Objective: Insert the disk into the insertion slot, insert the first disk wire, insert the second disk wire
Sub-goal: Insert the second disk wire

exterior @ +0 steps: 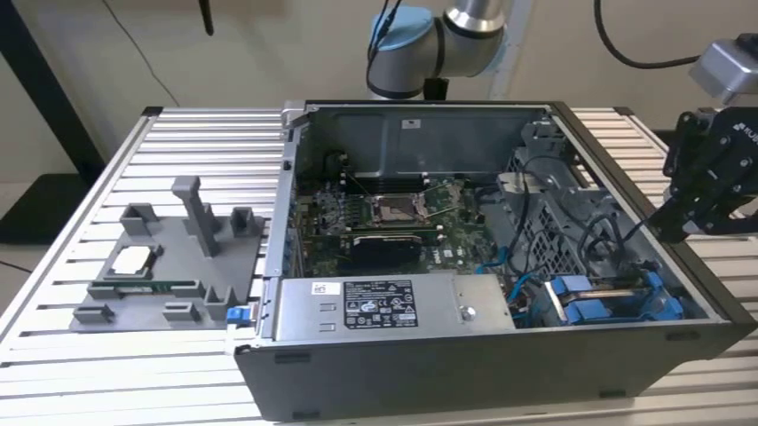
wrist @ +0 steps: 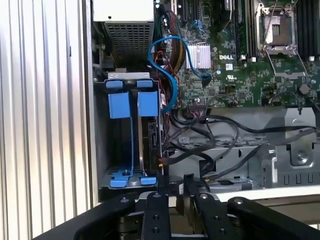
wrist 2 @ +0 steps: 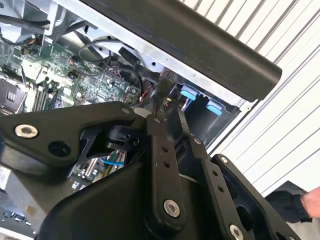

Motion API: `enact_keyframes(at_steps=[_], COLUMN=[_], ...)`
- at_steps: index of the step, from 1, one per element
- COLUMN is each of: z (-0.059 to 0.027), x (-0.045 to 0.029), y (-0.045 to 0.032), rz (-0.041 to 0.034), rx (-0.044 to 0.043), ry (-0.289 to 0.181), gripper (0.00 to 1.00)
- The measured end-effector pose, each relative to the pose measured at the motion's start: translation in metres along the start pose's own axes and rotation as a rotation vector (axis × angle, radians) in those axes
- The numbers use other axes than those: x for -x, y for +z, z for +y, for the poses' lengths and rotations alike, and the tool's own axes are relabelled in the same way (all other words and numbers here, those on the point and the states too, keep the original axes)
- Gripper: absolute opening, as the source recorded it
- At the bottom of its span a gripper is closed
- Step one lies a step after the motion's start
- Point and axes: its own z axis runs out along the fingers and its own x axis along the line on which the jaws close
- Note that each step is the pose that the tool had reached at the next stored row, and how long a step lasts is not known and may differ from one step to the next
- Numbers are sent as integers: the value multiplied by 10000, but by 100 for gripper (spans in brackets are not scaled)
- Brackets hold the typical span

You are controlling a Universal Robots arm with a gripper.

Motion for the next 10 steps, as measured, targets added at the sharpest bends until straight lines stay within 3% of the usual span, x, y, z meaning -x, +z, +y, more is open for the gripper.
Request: enact_keyframes(at_steps=[3, 5, 10], z=[3, 4, 0], x=[2, 2, -1], y=[-27, -27, -2], rz=[-105, -122, -134], rx=[-14, -60, -338], ry=[-8, -13, -46], gripper=[27, 27, 27])
